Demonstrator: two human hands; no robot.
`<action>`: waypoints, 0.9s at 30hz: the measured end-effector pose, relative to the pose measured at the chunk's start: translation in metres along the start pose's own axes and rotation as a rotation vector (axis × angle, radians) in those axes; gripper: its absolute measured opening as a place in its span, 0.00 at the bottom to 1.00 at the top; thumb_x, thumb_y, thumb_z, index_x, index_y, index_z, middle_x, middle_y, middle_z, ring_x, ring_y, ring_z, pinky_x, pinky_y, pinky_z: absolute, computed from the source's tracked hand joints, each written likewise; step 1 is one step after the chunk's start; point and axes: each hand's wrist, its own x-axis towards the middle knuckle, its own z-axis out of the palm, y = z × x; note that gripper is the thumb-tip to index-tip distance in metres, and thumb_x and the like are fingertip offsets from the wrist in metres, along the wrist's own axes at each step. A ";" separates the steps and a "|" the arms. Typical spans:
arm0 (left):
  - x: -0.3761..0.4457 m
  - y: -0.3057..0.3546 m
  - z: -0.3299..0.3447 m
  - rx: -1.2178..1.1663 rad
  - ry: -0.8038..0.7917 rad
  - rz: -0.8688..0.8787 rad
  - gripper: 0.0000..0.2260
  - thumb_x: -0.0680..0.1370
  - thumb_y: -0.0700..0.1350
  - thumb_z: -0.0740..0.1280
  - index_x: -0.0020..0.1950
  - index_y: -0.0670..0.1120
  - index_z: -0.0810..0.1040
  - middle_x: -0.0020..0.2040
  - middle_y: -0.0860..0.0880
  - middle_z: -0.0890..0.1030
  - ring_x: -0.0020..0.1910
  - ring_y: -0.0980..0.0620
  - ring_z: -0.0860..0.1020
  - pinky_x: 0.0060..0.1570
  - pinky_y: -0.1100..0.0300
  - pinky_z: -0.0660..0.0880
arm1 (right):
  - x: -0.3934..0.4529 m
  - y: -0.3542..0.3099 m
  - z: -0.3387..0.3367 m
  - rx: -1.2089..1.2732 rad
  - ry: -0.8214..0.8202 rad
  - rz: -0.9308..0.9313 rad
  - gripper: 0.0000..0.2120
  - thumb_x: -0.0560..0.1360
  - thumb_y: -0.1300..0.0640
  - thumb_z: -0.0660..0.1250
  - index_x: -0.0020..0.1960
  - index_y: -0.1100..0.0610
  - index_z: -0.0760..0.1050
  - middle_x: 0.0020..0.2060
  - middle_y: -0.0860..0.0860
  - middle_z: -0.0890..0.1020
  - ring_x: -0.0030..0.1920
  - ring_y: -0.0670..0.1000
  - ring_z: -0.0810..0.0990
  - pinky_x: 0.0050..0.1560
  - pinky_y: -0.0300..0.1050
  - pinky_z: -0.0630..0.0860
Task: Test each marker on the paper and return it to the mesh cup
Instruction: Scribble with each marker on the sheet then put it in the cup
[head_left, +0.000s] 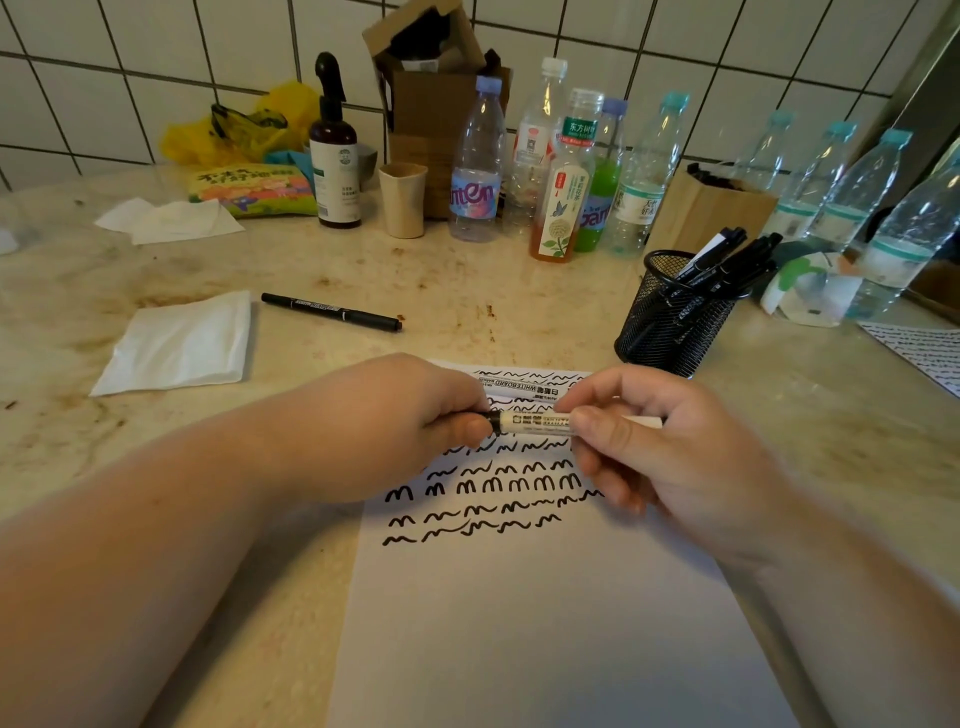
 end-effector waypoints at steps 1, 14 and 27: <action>-0.001 0.000 0.000 0.030 -0.016 0.004 0.08 0.81 0.57 0.59 0.43 0.60 0.73 0.37 0.55 0.77 0.37 0.58 0.74 0.35 0.62 0.69 | 0.000 0.001 0.000 0.007 -0.012 0.015 0.08 0.70 0.55 0.71 0.45 0.57 0.81 0.29 0.55 0.78 0.23 0.49 0.69 0.24 0.38 0.63; 0.002 0.001 0.003 -0.040 -0.043 0.028 0.13 0.82 0.54 0.60 0.37 0.59 0.72 0.34 0.57 0.76 0.34 0.60 0.73 0.35 0.65 0.66 | 0.000 0.002 -0.002 0.046 -0.065 -0.001 0.05 0.74 0.60 0.73 0.43 0.59 0.78 0.26 0.56 0.69 0.23 0.48 0.62 0.26 0.38 0.58; 0.005 -0.004 0.005 -0.301 0.037 -0.003 0.06 0.80 0.58 0.62 0.52 0.60 0.78 0.37 0.50 0.83 0.29 0.60 0.74 0.34 0.59 0.74 | 0.003 -0.002 -0.006 0.120 0.162 -0.146 0.12 0.72 0.49 0.70 0.49 0.55 0.84 0.32 0.53 0.79 0.32 0.50 0.75 0.31 0.41 0.72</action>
